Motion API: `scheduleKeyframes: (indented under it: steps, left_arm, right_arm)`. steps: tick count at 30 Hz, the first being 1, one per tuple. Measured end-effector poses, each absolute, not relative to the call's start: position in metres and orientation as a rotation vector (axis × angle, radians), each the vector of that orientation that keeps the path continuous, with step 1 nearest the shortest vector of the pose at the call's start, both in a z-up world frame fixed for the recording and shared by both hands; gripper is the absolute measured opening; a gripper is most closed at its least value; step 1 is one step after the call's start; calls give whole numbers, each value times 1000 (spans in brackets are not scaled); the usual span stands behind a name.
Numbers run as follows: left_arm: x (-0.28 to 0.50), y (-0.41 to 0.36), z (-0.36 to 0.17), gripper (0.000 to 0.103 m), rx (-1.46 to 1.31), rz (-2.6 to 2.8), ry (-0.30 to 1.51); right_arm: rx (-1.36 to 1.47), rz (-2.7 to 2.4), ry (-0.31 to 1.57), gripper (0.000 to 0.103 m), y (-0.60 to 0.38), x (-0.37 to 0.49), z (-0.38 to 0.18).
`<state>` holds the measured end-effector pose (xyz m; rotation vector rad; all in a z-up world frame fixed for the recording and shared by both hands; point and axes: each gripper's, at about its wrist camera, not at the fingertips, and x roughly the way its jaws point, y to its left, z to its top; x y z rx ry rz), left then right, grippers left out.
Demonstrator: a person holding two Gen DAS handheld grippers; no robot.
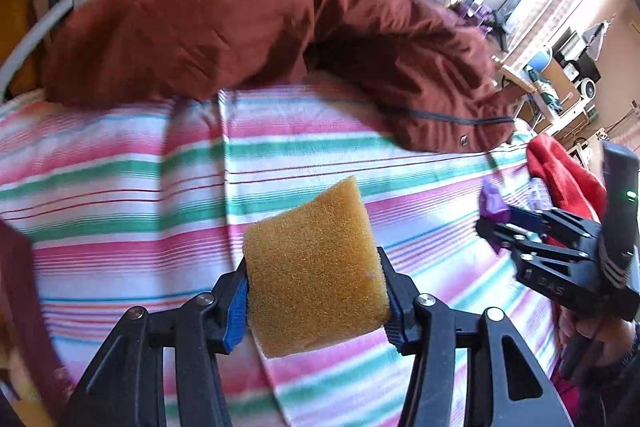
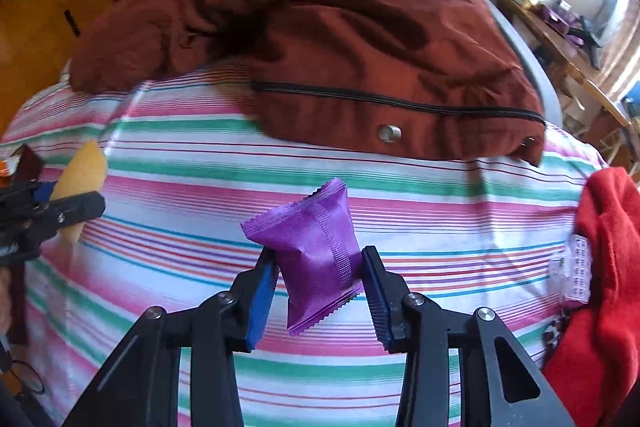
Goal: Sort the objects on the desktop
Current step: 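Place the yellow sponge and purple sachet into the gold tray with both grippers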
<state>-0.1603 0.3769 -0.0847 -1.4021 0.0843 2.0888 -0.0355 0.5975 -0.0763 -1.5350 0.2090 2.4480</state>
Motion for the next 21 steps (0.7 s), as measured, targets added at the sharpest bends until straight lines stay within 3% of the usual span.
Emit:
scheduleKeyframes:
  steps: [13,21]
  left_arm:
    - [-108,277,14,54,-1114,2245,100]
    - [-84,195,28,55,-1071,2340,50]
  right_arm:
    - [-1473,2646,239,42,489,-22,-29]
    - [-1418,2799,249,42,407,-10,-6]
